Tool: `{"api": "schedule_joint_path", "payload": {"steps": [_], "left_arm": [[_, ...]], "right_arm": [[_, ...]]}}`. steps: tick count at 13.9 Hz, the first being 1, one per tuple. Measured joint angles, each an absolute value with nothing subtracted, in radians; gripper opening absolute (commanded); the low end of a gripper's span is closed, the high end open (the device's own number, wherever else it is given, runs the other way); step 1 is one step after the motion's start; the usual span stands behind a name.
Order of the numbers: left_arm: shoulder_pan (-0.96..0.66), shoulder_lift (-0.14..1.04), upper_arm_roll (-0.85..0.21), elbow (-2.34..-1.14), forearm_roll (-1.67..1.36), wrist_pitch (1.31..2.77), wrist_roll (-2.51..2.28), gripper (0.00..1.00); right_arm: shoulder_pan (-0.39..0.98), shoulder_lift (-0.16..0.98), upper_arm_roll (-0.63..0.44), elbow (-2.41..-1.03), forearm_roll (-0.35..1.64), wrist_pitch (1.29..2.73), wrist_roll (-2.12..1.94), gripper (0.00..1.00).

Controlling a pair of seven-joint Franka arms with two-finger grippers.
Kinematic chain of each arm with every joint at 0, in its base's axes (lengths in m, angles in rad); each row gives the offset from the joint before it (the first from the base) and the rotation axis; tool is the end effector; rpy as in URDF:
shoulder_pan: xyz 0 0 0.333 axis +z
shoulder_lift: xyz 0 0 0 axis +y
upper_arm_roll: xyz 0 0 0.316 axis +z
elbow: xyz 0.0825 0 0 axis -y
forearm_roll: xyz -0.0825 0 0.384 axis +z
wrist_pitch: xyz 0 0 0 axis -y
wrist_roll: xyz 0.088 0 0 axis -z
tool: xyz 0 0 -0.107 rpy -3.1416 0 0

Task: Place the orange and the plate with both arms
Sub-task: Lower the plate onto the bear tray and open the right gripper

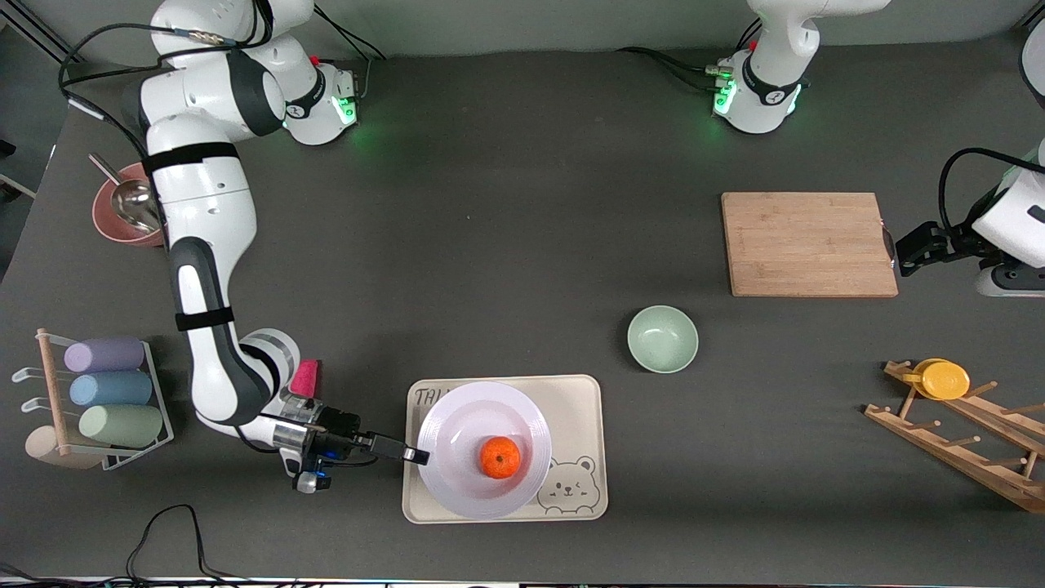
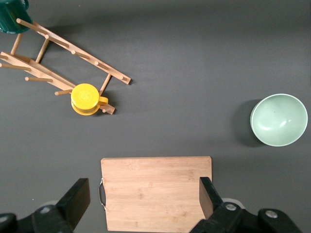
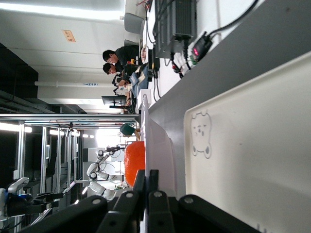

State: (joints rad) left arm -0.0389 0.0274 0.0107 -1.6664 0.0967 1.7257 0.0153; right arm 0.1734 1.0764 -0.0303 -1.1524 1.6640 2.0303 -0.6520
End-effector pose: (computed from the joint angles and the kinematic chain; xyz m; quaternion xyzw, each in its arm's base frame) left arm 0.5738 -0.0074 0.5777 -0.9983 0.0284 -0.0162 0.0479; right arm 0.7568 0.1742 0.1664 -0.7783 0.0932 -0.0912 0.6142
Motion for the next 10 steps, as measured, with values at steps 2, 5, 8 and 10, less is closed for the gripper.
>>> {"api": "schedule_joint_path", "payload": {"steps": [2, 5, 8, 10], "left_arm": [[-0.039, 0.025, 0.014, -1.666, 0.096, 1.714, 0.015, 1.0], [-0.042, 0.015, 0.014, -1.665, 0.094, 1.683, 0.016, 1.0], [-0.042, 0.007, 0.021, -1.665, 0.086, 1.646, 0.016, 1.0], [-0.042, 0.007, 0.025, -1.665, 0.086, 1.639, 0.016, 1.0]], "right_arm": [[0.174, 1.114, -0.028, -1.135, 1.664, 2.03, -0.652, 0.0], [0.175, 1.152, -0.013, -1.123, 1.664, 2.045, -0.686, 0.0], [0.175, 1.173, 0.0, -1.119, 1.664, 2.066, -0.74, 0.0], [0.175, 1.188, 0.007, -1.114, 1.664, 2.073, -0.762, 0.0]]}}
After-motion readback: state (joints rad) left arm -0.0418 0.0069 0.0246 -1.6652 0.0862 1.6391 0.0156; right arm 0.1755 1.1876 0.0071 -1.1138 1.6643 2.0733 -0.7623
